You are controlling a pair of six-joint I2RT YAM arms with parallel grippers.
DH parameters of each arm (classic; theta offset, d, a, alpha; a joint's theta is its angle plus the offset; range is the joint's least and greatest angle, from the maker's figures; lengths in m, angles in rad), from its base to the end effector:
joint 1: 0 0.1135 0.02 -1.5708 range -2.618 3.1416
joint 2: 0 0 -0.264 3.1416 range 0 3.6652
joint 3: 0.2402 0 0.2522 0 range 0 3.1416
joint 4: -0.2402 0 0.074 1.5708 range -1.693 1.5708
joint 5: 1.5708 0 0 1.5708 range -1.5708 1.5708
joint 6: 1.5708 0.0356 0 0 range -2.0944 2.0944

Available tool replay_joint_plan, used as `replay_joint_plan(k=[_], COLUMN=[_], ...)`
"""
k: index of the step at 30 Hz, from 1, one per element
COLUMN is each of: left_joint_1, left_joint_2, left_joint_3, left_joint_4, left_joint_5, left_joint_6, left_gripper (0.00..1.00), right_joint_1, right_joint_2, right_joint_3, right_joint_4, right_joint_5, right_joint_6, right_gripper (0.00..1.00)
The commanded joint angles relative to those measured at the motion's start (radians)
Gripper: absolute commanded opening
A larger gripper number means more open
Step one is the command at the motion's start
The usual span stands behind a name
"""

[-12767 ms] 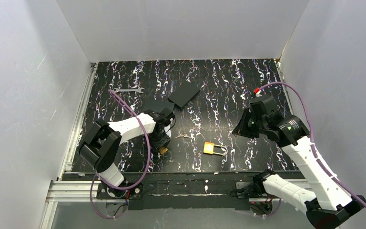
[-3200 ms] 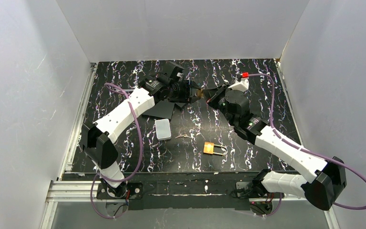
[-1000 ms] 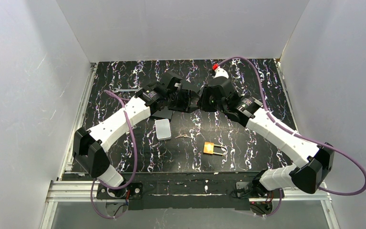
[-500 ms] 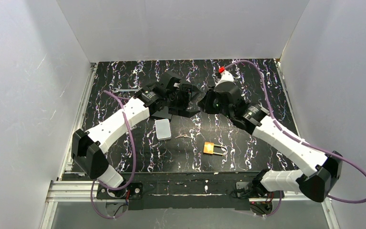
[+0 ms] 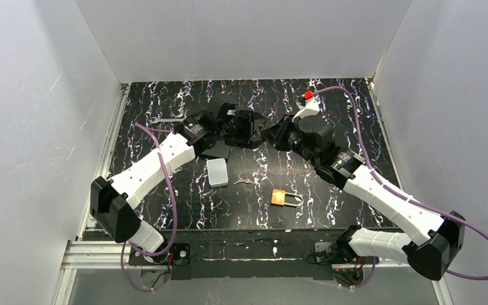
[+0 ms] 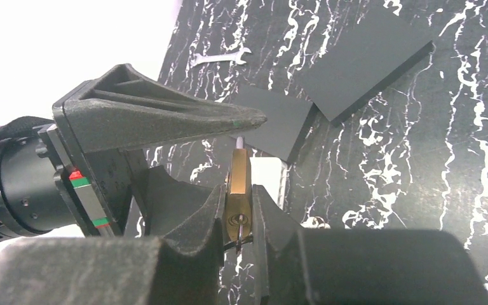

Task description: Unlock with the key

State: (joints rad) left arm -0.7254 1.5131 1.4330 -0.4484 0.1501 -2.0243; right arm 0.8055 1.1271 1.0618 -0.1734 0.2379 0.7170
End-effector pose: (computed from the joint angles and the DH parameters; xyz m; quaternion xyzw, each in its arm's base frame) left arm 0.2569 -0.2349 0.3622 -0.4933 0.7113 -0.4996 0.0329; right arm 0.1865 0.1821 0.3701 0.0387 0.7832 0.3557 0.5085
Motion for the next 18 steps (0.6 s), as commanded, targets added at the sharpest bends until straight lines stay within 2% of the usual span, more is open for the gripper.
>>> replay_joint_plan(k=[1, 6, 8, 16, 17, 18], left_joint_1=[-0.009, -0.012, -0.012, -0.015, -0.015, -0.014], left_joint_2=[-0.007, 0.002, -0.002, -0.017, -0.020, -0.025], left_joint_3=[0.003, 0.004, -0.004, -0.039, -0.044, -0.049], left_joint_4=[0.038, 0.040, 0.042, 0.065, 0.068, 0.068], left_joint_5=[0.008, 0.017, 0.011, -0.002, -0.005, -0.011], left_joint_6=[-0.013, -0.010, -0.008, -0.001, 0.003, 0.005], left_gripper=[0.57, 0.54, 0.49, 0.02, 0.00, 0.00], right_joint_1=[0.008, 0.008, 0.008, 0.008, 0.008, 0.008], right_joint_2=[-0.027, -0.021, -0.018, -0.026, -0.025, -0.022], right_joint_3=[-0.006, -0.002, 0.005, 0.009, 0.015, 0.025], right_joint_4=[0.121, 0.124, 0.120, 0.117, 0.112, 0.083], right_joint_5=[-0.026, -0.023, -0.020, -0.019, -0.029, -0.030], right_joint_6=[0.030, 0.033, 0.032, 0.032, 0.031, 0.030], right_gripper=[0.01, 0.01, 0.01, 0.01, 0.06, 0.21])
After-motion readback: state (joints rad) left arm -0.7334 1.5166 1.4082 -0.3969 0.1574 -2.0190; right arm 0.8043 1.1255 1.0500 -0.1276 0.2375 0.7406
